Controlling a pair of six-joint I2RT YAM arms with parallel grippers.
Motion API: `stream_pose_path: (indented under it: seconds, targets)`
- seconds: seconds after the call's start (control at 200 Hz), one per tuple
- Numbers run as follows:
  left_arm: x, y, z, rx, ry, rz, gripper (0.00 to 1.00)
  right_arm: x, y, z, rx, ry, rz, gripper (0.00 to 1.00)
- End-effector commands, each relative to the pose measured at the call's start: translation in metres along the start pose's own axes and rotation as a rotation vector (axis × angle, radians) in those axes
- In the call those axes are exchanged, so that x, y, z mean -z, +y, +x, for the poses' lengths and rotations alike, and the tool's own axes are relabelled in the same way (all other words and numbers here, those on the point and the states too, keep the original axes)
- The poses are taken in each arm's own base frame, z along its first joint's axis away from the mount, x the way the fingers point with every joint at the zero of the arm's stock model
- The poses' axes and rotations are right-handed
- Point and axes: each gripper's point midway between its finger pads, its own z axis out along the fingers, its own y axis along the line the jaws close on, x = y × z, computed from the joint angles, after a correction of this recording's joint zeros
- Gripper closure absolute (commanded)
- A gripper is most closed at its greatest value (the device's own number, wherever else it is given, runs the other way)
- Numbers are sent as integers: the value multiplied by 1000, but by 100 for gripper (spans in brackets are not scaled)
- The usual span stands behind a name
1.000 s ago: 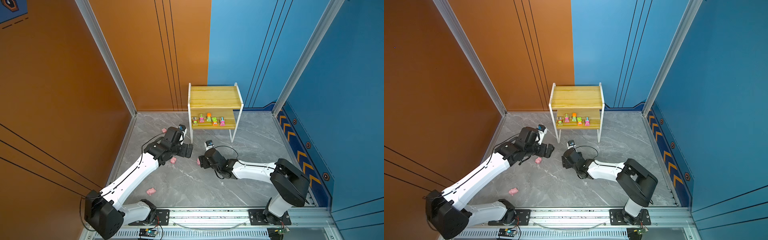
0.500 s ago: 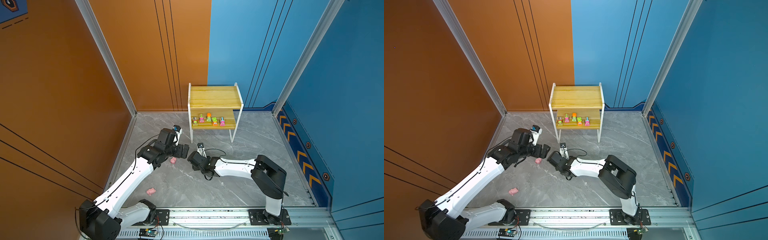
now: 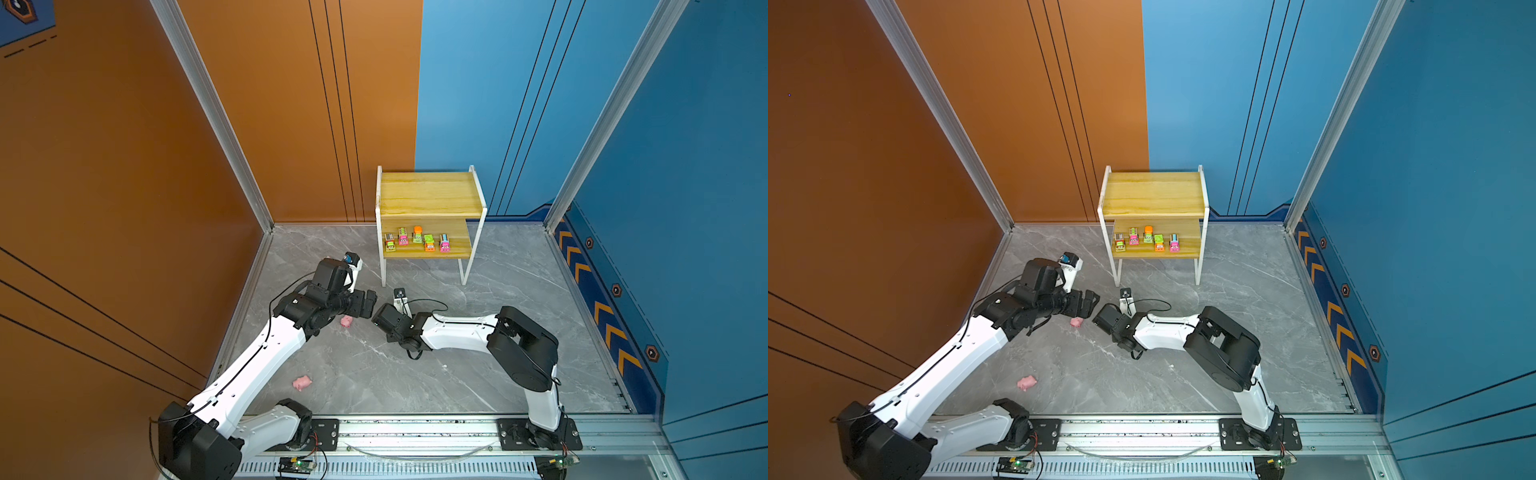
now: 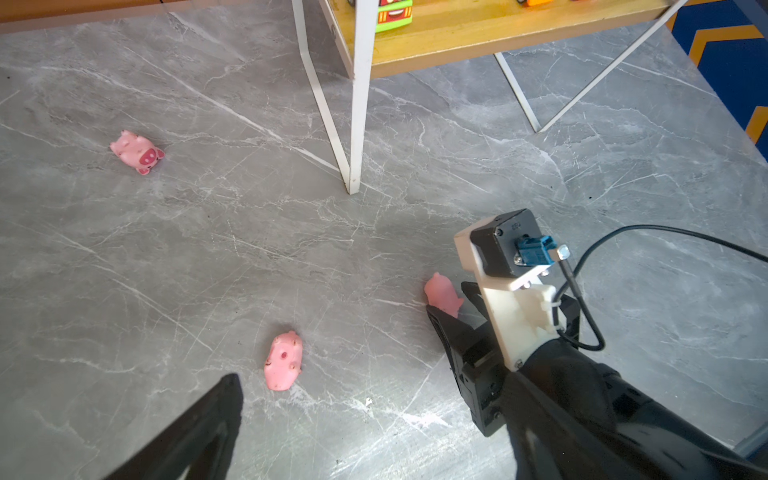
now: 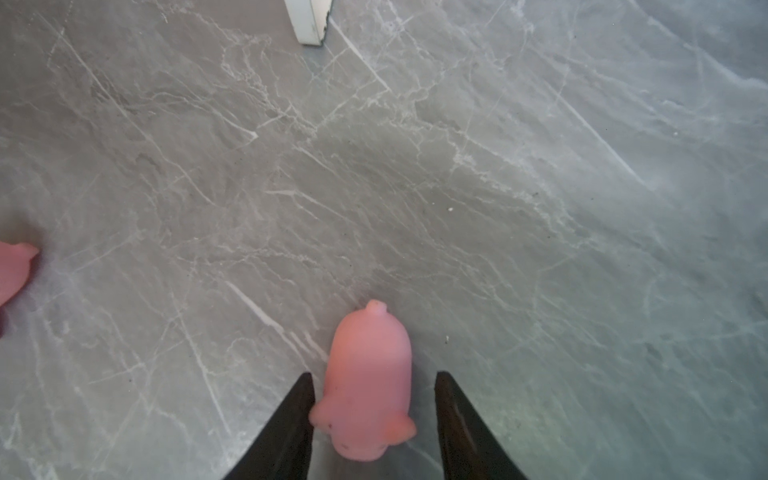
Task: Place and organize the plastic toys onto the shelf
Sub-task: 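Lower right gripper onto the pink pig and close on it, then lift the pink pig with right gripper and carry it over the shelf's upper tier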
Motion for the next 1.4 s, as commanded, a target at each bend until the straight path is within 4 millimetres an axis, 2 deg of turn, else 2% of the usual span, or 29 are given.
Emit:
stream_pose_path:
  seconds: [0.0,0.19,0.325,0.495,0.591,0.741,0.821,0.911,0.946,0.971,1.056,1.086,1.101,1.121,1.156,1.391]
  targets:
    - [0,0,0,10,-7,15,2,-5,-2,-6,17,-15,20,57]
    - [1,1,0,3,-12,5,3,3,0,-18,43,-46,2,67]
    - [2,2,0,1,-14,3,3,26,-3,-34,52,-83,-26,71]
    - [3,1,0,-1,-18,8,3,79,-17,-62,72,-119,-65,72]
    - [6,-2,-3,1,-34,20,3,119,-30,-85,108,-162,-66,73]
    - [11,-4,-7,17,-69,31,4,181,-61,-138,127,-243,-72,74]
    - [15,-7,-12,13,-84,31,4,208,-79,-168,120,-287,-78,74]
    - [18,-13,-20,10,-100,44,4,228,-96,-200,121,-337,-76,74]
    - [16,-15,-19,7,-90,49,4,233,-103,-213,117,-358,-70,74]
    - [22,-20,-31,3,-118,60,4,237,-106,-222,116,-373,-71,74]
    - [24,-31,-40,-13,-126,84,4,244,-120,-250,98,-410,-66,74]
    - [25,-36,-43,-23,-127,96,4,247,-118,-257,106,-421,-79,74]
    - [25,-38,-44,-28,-129,100,4,246,-128,-265,91,-429,-62,74]
    - [25,-41,-46,-37,-127,107,4,242,-132,-268,94,-426,-50,74]
    - [25,-44,-48,-49,-127,110,4,250,-137,-283,84,-459,-45,74]
    - [11,-61,-45,-135,-96,143,4,246,-160,-332,90,-510,-4,73]
